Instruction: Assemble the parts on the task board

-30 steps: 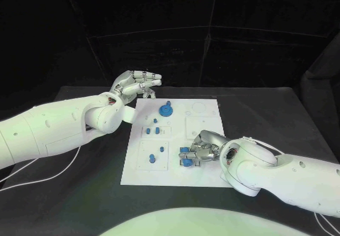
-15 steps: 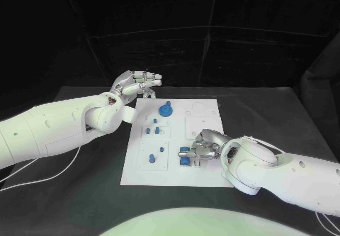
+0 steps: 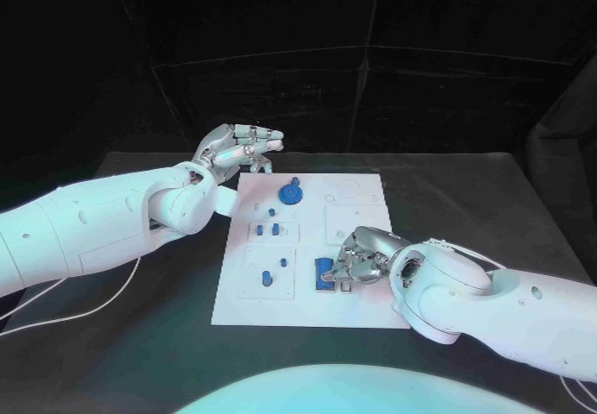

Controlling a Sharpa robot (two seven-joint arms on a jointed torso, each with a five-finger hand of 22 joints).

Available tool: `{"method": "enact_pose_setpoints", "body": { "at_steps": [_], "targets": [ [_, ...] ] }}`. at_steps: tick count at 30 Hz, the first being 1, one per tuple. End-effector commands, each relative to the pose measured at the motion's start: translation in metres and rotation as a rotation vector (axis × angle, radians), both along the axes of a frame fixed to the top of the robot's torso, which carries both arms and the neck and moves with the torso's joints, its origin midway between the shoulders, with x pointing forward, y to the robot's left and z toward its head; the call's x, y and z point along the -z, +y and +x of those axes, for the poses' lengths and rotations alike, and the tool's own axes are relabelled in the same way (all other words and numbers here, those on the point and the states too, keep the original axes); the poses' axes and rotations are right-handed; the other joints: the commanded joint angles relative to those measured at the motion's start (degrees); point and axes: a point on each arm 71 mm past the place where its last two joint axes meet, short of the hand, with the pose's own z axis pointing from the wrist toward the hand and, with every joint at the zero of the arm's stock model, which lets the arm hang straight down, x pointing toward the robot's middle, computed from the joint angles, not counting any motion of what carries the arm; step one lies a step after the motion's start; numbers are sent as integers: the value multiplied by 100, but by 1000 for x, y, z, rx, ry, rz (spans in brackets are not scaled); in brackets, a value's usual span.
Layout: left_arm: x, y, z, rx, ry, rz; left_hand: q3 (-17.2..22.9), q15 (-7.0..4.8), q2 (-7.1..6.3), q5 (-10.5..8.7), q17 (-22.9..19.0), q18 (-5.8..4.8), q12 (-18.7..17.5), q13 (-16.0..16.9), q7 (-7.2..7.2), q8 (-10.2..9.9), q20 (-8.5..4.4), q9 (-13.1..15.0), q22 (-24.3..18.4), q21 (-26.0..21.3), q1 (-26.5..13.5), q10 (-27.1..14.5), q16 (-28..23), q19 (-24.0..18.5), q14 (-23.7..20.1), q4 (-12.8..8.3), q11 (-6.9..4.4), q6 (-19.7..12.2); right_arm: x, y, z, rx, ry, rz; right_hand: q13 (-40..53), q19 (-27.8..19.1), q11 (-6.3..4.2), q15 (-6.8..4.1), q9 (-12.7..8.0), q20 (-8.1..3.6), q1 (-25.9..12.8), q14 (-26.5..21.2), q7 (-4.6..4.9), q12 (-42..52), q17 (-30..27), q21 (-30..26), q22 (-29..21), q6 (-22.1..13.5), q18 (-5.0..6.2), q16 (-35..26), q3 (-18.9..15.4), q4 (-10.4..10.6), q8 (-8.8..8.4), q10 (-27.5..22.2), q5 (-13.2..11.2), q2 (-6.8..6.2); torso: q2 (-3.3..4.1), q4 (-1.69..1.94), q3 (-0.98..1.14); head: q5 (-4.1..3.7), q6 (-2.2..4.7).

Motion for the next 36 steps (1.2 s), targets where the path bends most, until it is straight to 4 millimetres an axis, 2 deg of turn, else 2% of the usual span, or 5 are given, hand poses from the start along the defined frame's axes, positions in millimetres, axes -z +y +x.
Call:
{"method": "enact_pose_setpoints", "body": {
  "at_steps": [1, 12, 15, 18, 36],
  "targets": [
    [-1, -1, 0, 11, -2, -8, 10, 7, 15, 18, -9, 36, 36, 8, 11, 28, 27, 0, -7, -33, -28, -39, -4, -8, -28, 11, -20, -22, -4, -1, -1, -40, -36, -4, 9, -21, -8, 30, 9, -3, 98, 254, 7, -40, 12, -21, 3, -40, -62, -10, -11, -42, 15, -4, 41, 9, 0, -5, 0, 1, 3],
    [-1, 1, 0, 6, -3, -7, 10, 7, 15, 18, -9, 36, 36, 8, 11, 28, 27, 0, -7, -33, -28, -39, -4, -8, -28, 11, -20, -22, -16, -49, -4, 48, -29, 111, 143, 45, 84, 99, -91, 48, 127, 303, 125, 92, 260, 66, 178, -384, -95, 116, -133, 102, -242, 57, 399, 211, -13, -28, -3, -94, 35],
    [-1, 0, 0, 8, -4, -8, 8, 8, 21, 19, -27, 37, 63, 10, 11, 41, 30, 1, -15, -43, -40, -53, 0, -6, -34, 13, -21, -28, -20, -70, -3, 67, -19, 79, 156, 54, 100, 115, -141, 69, 420, 302, 151, 86, 283, 88, 216, -370, -99, 129, -87, -18, -335, 49, 1046, 321, -25, -43, -1, -157, 43],
    [-1, 0, 0, 10, -4, -8, 10, 8, 23, 19, -34, 37, 66, 11, 10, 43, 31, 2, -15, -44, -39, -51, -3, -6, -37, 13, -22, -25, -21, -85, -2, 75, -25, 24, 156, 66, 92, 114, -157, 74, 544, 303, 142, 75, 302, 107, 254, -293, -105, 137, -68, -70, -353, 50, 1256, 377, -16, -47, 1, -187, 51],
    [-1, 0, 0, 10, -3, -8, 11, 8, 27, 18, -28, 37, 74, 13, 8, 50, 31, 3, -17, -46, -39, -48, 2, -6, -35, 13, -23, -19, -10, -106, 3, 35, -13, -284, 143, 57, 34, 71, -152, 45, 421, 297, 60, 22, 312, 112, 271, 69, -105, 129, -402, 52, -386, 99, 457, 396, -12, -19, -1, -272, 37]
  ]
}}
